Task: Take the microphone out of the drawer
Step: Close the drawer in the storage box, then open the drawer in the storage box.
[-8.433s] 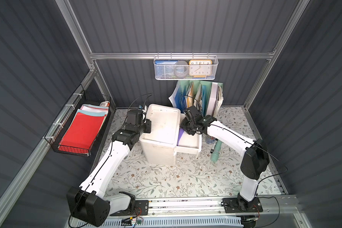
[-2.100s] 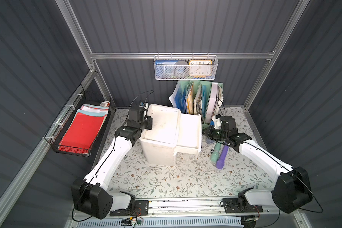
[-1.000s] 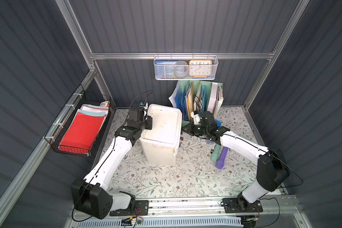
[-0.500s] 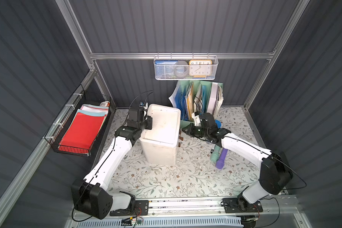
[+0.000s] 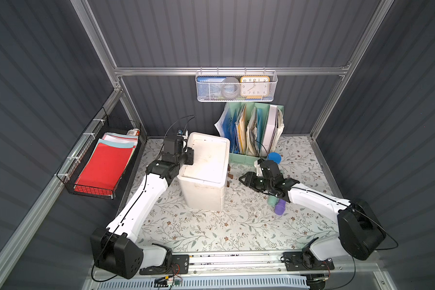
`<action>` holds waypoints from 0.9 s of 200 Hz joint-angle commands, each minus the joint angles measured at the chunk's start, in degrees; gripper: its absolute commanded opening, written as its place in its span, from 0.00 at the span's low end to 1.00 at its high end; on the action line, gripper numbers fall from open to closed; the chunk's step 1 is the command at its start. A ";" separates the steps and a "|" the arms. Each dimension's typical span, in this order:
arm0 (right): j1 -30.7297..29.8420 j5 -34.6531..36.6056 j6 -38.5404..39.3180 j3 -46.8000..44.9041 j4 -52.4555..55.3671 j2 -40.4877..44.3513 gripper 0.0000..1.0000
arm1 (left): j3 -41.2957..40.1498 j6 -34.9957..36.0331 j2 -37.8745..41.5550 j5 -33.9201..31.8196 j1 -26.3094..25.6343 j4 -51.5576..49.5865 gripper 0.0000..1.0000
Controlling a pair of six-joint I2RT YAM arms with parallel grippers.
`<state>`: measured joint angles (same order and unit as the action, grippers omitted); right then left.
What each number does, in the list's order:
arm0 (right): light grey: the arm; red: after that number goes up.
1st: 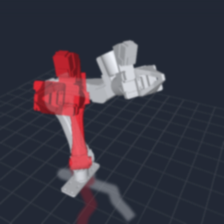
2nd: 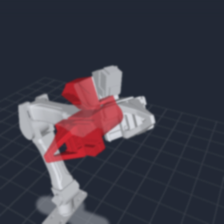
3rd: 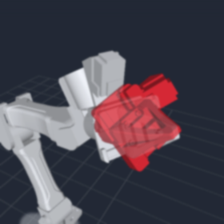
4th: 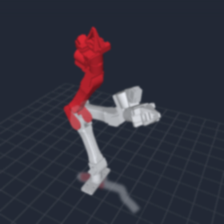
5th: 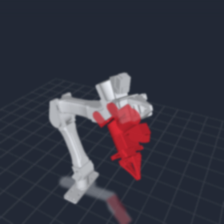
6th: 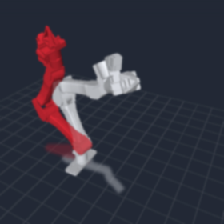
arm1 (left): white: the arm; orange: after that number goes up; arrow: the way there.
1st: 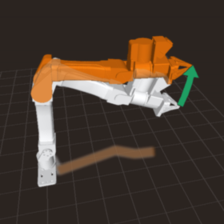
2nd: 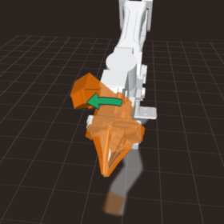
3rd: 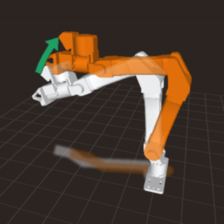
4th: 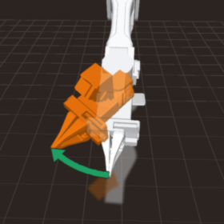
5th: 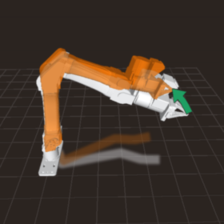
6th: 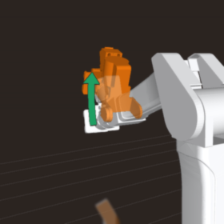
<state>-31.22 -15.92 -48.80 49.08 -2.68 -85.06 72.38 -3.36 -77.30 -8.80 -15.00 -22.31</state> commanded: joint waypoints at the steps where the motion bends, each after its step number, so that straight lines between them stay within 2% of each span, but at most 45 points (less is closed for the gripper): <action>1: -0.10 -3.67 -3.17 0.30 -8.33 -3.09 0.56 | -3.92 -0.51 -4.39 1.41 0.06 -8.64 0.00; 53: -0.16 -6.27 -6.74 1.98 -16.10 -9.19 0.57 | -4.09 -0.42 -4.00 1.41 0.06 -8.62 0.00; 131: -0.50 -7.08 -9.97 2.33 -20.78 -10.55 0.56 | -4.13 -0.37 -3.98 1.41 0.00 -8.54 0.00; 180: -0.94 -8.58 -12.62 2.60 -24.27 -13.30 0.49 | -4.09 -0.27 -4.09 1.48 0.06 -8.54 0.00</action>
<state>-31.68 -23.16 -59.46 50.59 -24.03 -96.40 72.27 -3.33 -77.19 -8.80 -15.00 -22.24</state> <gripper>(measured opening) 0.498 0.188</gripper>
